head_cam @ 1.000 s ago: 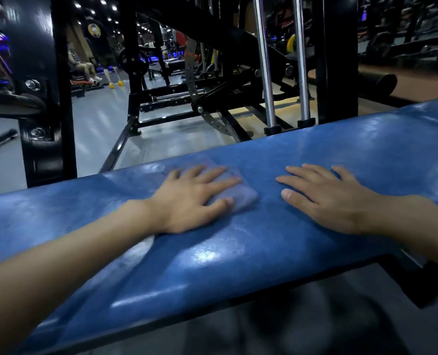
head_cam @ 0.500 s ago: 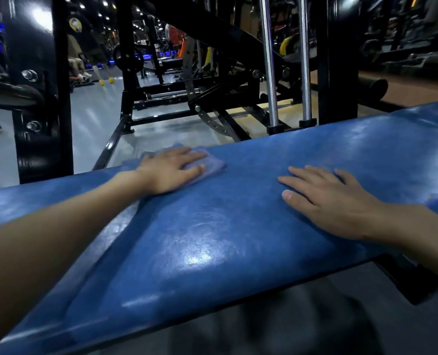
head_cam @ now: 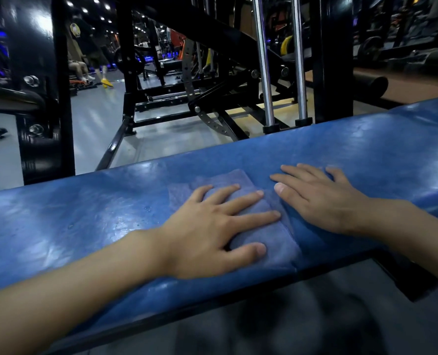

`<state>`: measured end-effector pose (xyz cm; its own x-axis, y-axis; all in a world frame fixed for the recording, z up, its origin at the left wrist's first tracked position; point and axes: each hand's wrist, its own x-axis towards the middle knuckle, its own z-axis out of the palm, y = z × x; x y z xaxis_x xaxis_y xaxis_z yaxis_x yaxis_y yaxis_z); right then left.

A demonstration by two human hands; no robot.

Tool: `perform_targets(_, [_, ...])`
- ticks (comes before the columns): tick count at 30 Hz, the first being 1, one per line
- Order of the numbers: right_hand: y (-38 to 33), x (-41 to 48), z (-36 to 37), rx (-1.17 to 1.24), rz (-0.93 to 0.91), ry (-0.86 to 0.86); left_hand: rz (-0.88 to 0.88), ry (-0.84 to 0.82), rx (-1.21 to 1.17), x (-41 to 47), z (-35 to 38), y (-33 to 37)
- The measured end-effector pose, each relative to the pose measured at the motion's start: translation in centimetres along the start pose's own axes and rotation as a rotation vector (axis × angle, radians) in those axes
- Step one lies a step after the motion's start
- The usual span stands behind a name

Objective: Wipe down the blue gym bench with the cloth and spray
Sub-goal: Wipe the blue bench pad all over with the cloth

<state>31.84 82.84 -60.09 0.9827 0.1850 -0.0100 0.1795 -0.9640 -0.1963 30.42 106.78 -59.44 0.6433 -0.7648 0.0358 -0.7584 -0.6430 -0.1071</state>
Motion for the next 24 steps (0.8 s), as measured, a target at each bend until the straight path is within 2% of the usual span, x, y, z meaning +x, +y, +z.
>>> perform_targets(5, [-1.1, 0.0, -0.7, 0.017, -0.028, 0.018, -0.101, -0.031, -0.055, 1.1, 0.2, -4.3])
perform_targets(8, [-1.6, 0.2, 0.1, 0.013, -0.048, -0.024, -0.266, -0.027, -0.089, 2.1, 0.9, -10.3])
perform_targets(12, [-1.4, 0.3, 0.6, 0.008, -0.054, -0.018, -0.605, -0.087, -0.077, 2.4, 1.2, -17.2])
perform_targets(14, [-1.4, 0.4, 0.6, -0.010, -0.053, -0.011, -0.651, -0.101, -0.063, 2.5, 1.5, -17.7])
perform_targets(18, [-1.5, 0.4, 0.8, -0.029, -0.056, 0.001, -0.543, -0.084, -0.044, 1.7, 1.0, -13.4])
perform_targets(24, [-1.5, 0.5, 0.7, -0.045, -0.050, -0.013, -0.088, 0.003, -0.007, -1.7, 0.2, -1.8])
